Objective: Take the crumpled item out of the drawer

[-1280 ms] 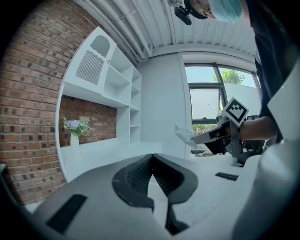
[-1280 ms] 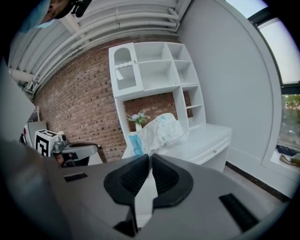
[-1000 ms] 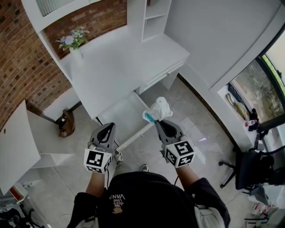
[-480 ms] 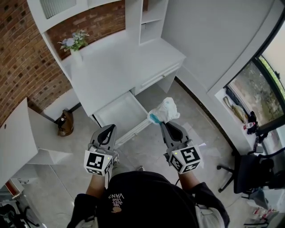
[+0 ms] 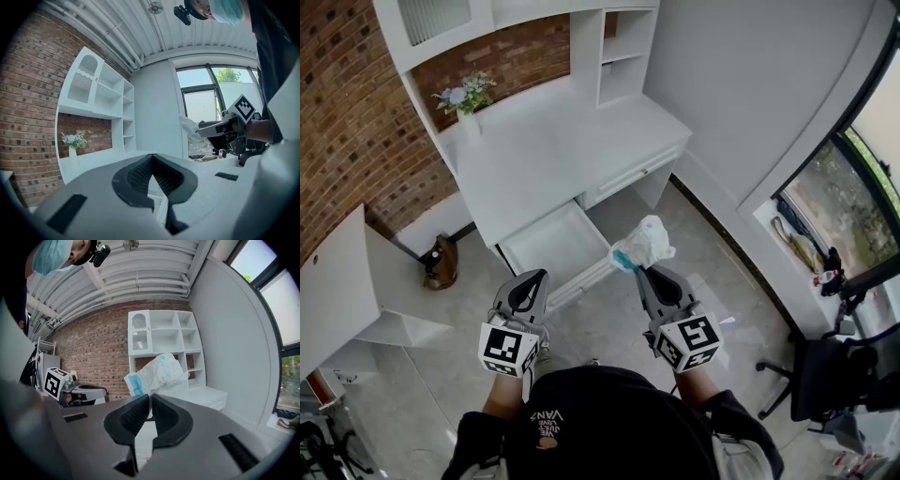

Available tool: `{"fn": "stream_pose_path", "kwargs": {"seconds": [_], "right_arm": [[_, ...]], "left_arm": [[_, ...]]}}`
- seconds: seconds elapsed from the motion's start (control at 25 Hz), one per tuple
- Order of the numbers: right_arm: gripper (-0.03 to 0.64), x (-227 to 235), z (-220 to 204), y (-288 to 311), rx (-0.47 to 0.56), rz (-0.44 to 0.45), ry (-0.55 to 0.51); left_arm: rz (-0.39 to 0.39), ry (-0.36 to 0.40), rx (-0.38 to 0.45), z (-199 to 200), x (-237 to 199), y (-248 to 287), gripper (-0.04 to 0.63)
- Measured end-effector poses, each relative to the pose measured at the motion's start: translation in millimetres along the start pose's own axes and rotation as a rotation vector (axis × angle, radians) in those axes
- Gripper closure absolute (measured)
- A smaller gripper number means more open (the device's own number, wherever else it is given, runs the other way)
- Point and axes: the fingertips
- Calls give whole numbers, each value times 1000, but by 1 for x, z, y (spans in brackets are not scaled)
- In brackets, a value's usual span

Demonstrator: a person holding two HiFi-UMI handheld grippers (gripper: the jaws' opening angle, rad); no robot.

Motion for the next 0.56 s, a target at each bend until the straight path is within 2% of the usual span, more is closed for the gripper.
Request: {"fn": "stream_pose_path", "kwargs": {"seconds": [0.56], "right_arm": [[598, -2, 1, -2, 10, 31, 2]], "left_arm": [[-7, 19, 4, 5, 10, -1, 589]]}}
Point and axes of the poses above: the fingertips, and each gripper's own axes: y forward along the fingers, x to its right, z out of its top, and after that the axes turned 5 degrees about -x, right-handed
